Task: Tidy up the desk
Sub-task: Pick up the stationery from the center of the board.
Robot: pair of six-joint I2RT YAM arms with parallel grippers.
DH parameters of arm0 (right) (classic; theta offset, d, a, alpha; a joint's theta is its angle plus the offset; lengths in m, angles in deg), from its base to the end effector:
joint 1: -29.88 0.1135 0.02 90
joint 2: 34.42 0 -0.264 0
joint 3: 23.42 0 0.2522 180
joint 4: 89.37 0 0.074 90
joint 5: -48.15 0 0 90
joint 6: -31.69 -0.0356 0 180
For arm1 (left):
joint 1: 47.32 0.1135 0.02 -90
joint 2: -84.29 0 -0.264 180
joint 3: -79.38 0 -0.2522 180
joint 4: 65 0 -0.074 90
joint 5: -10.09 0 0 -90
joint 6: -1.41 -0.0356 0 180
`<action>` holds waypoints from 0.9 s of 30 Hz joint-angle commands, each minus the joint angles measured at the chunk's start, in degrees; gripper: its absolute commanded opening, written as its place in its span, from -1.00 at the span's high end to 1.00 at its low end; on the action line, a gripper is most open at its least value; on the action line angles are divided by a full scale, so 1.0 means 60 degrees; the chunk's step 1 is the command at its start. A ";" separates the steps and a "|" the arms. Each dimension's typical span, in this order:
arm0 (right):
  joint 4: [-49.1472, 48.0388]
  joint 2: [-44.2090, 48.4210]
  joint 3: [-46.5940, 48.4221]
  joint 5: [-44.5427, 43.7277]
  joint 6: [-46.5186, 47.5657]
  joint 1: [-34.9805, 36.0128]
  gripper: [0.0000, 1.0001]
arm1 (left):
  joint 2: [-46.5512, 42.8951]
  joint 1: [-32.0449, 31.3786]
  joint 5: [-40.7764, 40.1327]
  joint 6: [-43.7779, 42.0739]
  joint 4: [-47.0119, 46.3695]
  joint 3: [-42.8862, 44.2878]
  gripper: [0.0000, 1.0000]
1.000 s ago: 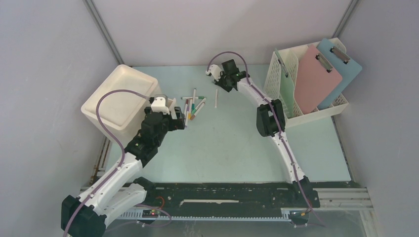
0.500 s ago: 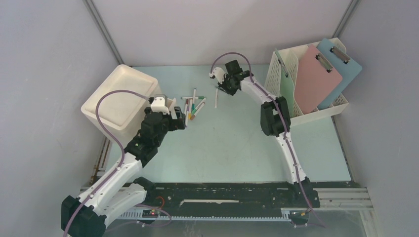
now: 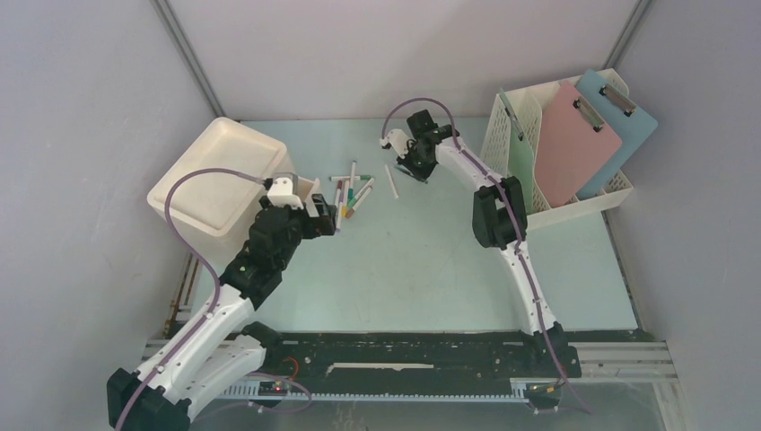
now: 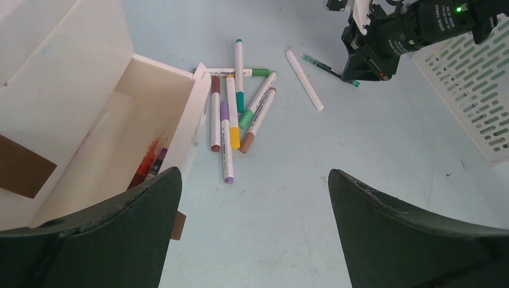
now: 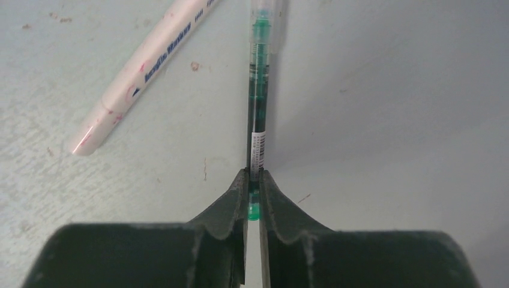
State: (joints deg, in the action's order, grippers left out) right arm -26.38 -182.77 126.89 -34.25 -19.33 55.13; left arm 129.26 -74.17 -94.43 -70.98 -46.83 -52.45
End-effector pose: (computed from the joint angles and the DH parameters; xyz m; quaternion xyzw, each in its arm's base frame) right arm 0.4952 0.2388 0.1650 -0.5276 0.8094 0.0339 0.2555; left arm 0.1734 -0.0778 0.2861 -0.0133 0.7905 -0.1358 0.5971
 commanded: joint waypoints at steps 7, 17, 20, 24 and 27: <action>0.1266 0.0439 -0.0775 0.0221 -0.0432 -0.0147 0.34 | -0.0038 0.0062 0.0512 0.0424 -0.0046 -0.0160 -1.00; 0.1071 0.0260 -0.0596 0.0486 -0.0315 -0.0208 0.58 | -0.0113 0.0055 0.0660 0.0652 -0.0098 -0.0228 -1.00; 0.1093 0.0179 -0.0627 0.0355 -0.0330 -0.0202 0.71 | -0.0098 0.0052 0.0732 0.0712 -0.0090 -0.0235 -1.00; 0.0954 0.0449 -0.1169 0.0434 -0.0487 -0.0217 0.88 | -0.0098 0.0061 0.0959 0.0891 -0.0242 -0.0303 -1.00; 0.0698 0.0989 -0.1863 0.0793 -0.0725 -0.0270 0.92 | -0.0072 0.0062 0.1396 0.1238 -0.0661 -0.0479 -1.00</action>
State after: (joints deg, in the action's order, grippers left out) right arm -24.48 -179.43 121.14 -31.94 -21.43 54.04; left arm 129.24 -74.17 -89.69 -66.63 -46.96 -53.94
